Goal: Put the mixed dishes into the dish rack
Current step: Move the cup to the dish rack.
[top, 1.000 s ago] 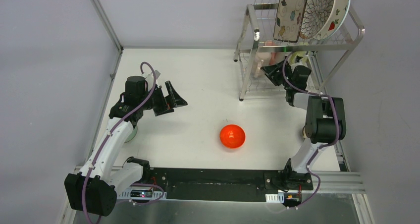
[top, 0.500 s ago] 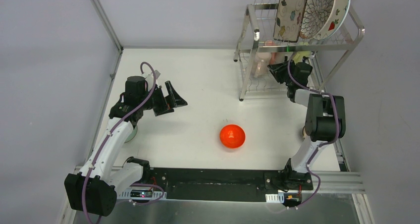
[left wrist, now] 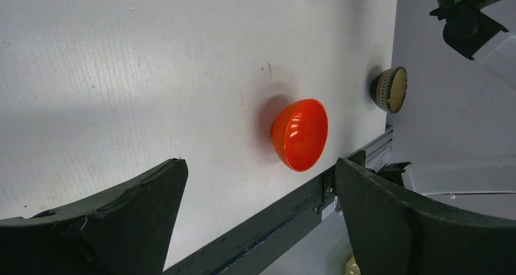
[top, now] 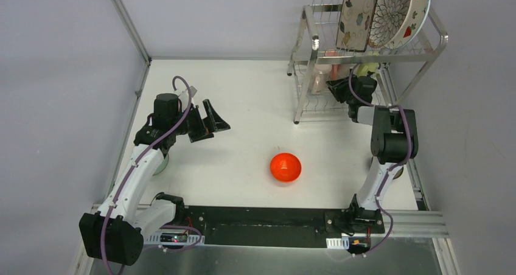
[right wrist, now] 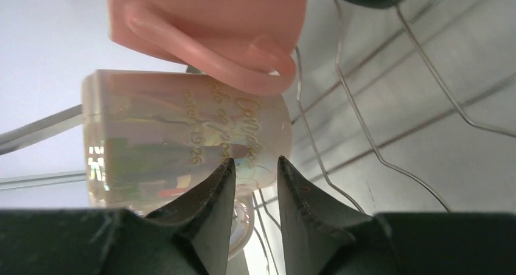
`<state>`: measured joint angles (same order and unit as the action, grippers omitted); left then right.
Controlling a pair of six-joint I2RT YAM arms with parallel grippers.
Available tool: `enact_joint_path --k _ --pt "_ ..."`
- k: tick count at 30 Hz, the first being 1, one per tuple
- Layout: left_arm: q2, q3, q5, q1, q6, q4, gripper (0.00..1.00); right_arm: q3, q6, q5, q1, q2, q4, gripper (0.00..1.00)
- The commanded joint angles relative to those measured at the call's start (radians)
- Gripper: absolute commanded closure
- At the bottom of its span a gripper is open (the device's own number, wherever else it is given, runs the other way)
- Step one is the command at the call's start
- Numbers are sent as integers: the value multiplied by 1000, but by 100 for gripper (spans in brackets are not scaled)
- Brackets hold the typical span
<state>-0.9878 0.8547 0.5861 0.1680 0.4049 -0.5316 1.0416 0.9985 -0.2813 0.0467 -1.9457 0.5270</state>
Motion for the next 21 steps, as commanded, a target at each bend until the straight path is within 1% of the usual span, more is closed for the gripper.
enact_joint_path --k 1,13,15,18,21 --pt "17 2 4 -12 -1 39 4 88 10 16 -18 -17 33 66" --pt "17 0 -7 -12 -6 38 4 175 69 16 -39 -94 23 66" --pt "18 -3 -11 -12 -8 39 4 172 74 18 -37 -81 7 66" --pt "24 -2 -18 -12 -9 38 4 136 139 15 -29 -52 -12 67" --pt "26 -2 -17 -12 -9 38 4 114 161 -12 -23 -28 -26 66"
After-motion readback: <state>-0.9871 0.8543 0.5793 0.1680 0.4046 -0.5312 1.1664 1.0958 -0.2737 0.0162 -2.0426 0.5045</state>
